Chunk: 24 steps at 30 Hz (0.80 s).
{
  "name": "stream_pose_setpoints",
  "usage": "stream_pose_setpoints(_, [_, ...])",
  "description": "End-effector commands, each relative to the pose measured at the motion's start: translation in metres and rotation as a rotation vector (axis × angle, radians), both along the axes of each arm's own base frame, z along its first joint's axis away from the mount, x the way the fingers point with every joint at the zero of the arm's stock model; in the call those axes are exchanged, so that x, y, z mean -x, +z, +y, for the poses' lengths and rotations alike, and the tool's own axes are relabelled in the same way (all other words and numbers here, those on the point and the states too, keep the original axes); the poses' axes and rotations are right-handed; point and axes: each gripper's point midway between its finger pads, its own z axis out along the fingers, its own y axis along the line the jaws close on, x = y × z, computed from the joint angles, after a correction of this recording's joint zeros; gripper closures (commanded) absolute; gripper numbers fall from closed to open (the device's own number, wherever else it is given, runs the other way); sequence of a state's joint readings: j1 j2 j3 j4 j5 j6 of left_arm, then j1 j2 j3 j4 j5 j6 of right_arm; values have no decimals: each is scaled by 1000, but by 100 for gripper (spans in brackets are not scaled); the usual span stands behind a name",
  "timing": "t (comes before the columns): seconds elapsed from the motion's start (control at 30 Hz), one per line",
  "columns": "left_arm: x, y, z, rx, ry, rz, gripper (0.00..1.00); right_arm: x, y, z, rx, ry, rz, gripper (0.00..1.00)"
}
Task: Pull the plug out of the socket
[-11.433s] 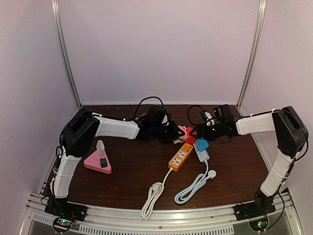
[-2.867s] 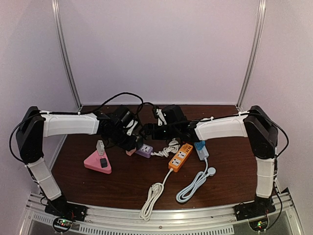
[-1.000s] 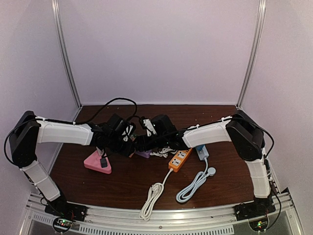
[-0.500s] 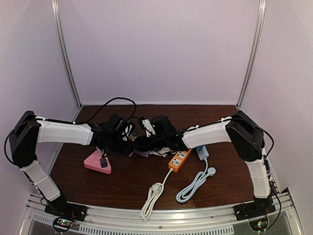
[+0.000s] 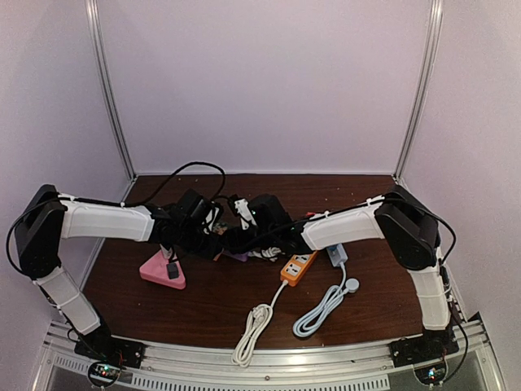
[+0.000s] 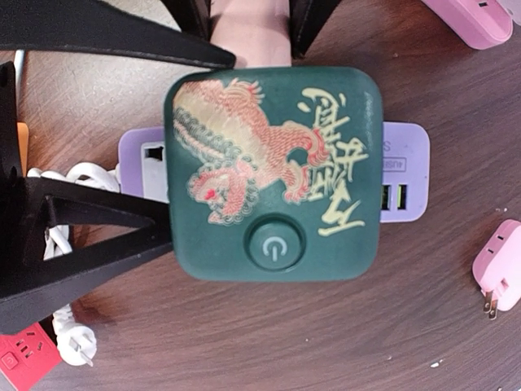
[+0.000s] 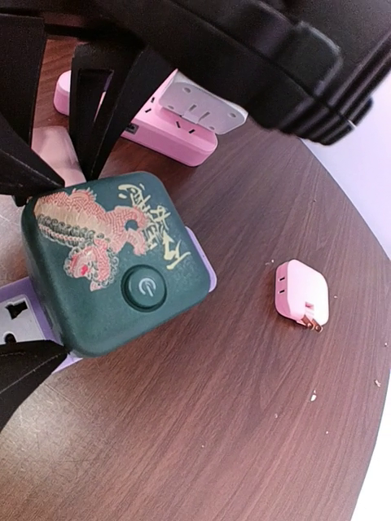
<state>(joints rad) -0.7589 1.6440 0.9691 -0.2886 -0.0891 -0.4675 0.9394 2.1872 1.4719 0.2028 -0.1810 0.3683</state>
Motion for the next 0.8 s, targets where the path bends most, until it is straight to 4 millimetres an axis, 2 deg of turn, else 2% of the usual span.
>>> stream_pose_setpoints(0.0, [21,-5,13,-22,-3,67,95,-14,-31,-21,97,-92,-24,39])
stream_pose_setpoints(0.77, [33,5,18,-5,1,75,97,-15,-39,-27,132,-124,-61,40])
